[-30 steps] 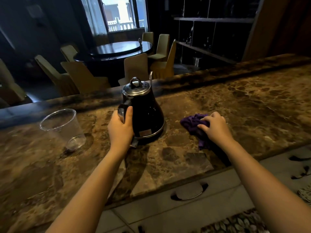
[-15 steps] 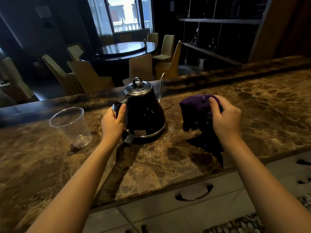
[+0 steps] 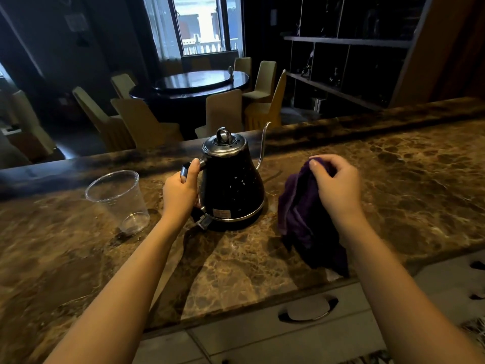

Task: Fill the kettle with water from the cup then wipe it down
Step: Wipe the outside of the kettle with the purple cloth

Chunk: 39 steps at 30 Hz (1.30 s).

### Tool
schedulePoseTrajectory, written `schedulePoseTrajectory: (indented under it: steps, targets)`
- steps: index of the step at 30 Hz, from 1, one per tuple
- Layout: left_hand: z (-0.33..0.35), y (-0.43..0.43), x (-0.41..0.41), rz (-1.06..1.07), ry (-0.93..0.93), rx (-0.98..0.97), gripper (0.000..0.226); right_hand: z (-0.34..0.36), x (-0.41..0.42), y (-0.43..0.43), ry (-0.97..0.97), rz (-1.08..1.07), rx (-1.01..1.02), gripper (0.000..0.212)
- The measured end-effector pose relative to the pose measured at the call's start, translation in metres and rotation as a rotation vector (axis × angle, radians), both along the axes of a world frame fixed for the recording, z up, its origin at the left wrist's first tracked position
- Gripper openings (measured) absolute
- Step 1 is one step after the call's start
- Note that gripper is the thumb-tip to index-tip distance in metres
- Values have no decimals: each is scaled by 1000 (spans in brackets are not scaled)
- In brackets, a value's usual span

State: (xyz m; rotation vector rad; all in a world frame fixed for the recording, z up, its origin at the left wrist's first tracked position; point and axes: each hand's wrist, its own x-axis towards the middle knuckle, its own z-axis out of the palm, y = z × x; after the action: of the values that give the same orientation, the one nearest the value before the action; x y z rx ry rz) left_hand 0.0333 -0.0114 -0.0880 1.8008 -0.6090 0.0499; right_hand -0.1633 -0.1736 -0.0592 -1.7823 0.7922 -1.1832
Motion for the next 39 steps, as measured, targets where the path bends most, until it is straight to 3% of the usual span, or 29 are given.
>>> schedulePoseTrajectory:
  steps: [5, 10, 15, 18, 23, 26, 30, 34, 39]
  targets:
    - [1, -1, 2, 15, -6, 3, 50, 6, 36, 38, -198, 221, -127, 22]
    - [-5, 1, 10, -4, 15, -21, 54, -31, 89, 46, 43, 340, -266, 53]
    - [-5, 2, 14, -55, 79, -56, 56, -48, 96, 46, 77, 368, -174, 49]
    - [-5, 3, 15, -77, 82, -75, 53, -64, 86, 45, 162, 369, -191, 51]
    - [-6, 3, 14, -76, 72, -76, 54, -92, 68, 42, 381, 315, -40, 53]
    - [-6, 3, 14, -70, 54, -73, 54, -91, 62, 53, 308, 302, -26, 51]
    - [-4, 3, 15, -74, 61, -71, 56, -71, 67, 85, 189, 331, -402, 53]
    - [-2, 3, 12, -82, 22, -43, 63, -52, 97, 80, 361, 169, -861, 54]
    - [-3, 1, 13, -66, 45, -55, 59, -89, 96, 90, 578, 29, -926, 67]
